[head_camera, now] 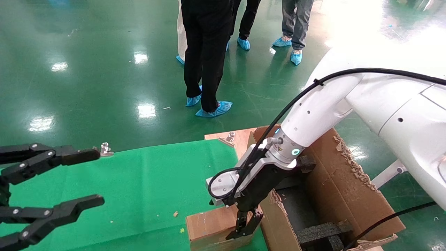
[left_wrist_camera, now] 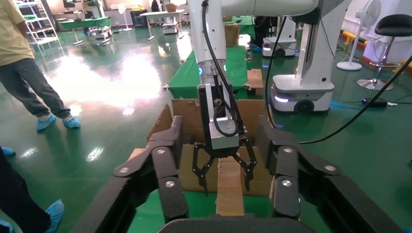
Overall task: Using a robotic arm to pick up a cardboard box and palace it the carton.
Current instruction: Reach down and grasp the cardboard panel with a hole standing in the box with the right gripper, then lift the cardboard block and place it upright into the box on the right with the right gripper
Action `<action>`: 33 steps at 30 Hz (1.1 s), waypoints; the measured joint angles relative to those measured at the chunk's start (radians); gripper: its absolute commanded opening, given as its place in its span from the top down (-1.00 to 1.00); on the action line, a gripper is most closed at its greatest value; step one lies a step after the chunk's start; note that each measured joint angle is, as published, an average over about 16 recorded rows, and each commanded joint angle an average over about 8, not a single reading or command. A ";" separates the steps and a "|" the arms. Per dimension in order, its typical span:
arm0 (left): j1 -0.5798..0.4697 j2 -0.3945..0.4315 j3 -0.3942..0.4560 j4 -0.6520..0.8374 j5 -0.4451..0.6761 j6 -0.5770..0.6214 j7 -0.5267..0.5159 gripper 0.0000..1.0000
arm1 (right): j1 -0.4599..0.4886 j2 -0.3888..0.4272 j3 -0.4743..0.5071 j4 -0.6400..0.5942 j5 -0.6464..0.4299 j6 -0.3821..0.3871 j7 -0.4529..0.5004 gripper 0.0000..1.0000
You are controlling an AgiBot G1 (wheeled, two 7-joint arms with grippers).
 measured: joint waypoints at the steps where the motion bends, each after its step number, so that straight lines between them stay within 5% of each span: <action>1: 0.000 0.000 0.000 0.000 0.000 0.000 0.000 -1.00 | -0.001 0.000 0.001 0.000 0.000 0.000 0.000 1.00; 24: 0.000 0.000 0.000 0.000 0.000 0.000 0.000 -1.00 | -0.003 0.009 0.012 0.006 0.004 0.005 0.006 1.00; 33: 0.000 0.000 0.001 0.001 0.000 0.000 0.000 -1.00 | 0.066 0.052 0.009 0.007 0.081 0.003 0.006 1.00</action>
